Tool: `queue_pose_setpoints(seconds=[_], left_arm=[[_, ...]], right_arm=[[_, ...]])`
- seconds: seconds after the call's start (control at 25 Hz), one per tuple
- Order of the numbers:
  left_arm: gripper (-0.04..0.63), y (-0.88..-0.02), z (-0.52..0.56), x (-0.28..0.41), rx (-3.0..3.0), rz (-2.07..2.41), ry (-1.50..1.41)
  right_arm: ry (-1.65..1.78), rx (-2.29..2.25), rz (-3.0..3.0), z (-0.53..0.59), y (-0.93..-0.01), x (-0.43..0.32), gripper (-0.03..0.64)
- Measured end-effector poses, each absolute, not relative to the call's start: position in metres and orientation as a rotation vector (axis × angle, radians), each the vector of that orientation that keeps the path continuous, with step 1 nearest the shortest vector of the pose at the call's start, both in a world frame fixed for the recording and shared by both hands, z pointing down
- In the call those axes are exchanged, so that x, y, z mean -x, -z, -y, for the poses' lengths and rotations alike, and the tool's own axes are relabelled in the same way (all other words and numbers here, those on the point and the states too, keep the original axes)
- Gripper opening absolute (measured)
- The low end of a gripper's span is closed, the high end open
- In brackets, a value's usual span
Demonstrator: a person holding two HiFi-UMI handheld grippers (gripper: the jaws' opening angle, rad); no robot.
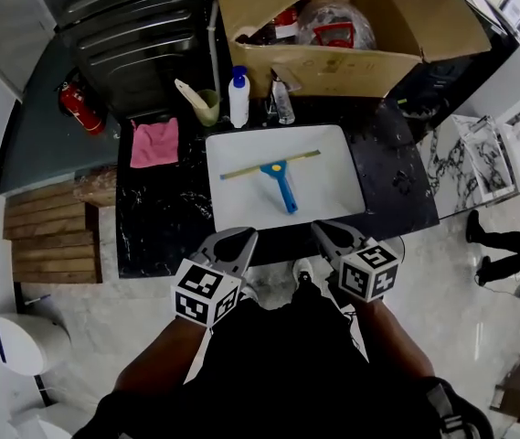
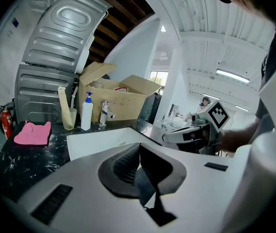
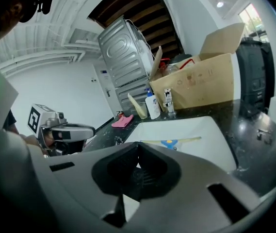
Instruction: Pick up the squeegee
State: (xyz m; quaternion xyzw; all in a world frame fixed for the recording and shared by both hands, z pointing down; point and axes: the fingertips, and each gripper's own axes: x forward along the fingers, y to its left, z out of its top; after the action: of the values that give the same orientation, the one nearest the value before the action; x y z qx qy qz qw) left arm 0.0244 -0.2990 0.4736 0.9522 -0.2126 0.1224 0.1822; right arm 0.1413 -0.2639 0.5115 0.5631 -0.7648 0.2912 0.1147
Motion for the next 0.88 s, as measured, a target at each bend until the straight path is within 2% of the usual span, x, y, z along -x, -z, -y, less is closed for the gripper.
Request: queue_pose_setpoints(seconds=[0.88], left_arm=[[0.017,-0.484,0.336,-0.017,-2.499,0.994,-0.329]], right_arm=[[-0.764,-1.336,2.165,0.364,-0.57,-0.18,0.009]])
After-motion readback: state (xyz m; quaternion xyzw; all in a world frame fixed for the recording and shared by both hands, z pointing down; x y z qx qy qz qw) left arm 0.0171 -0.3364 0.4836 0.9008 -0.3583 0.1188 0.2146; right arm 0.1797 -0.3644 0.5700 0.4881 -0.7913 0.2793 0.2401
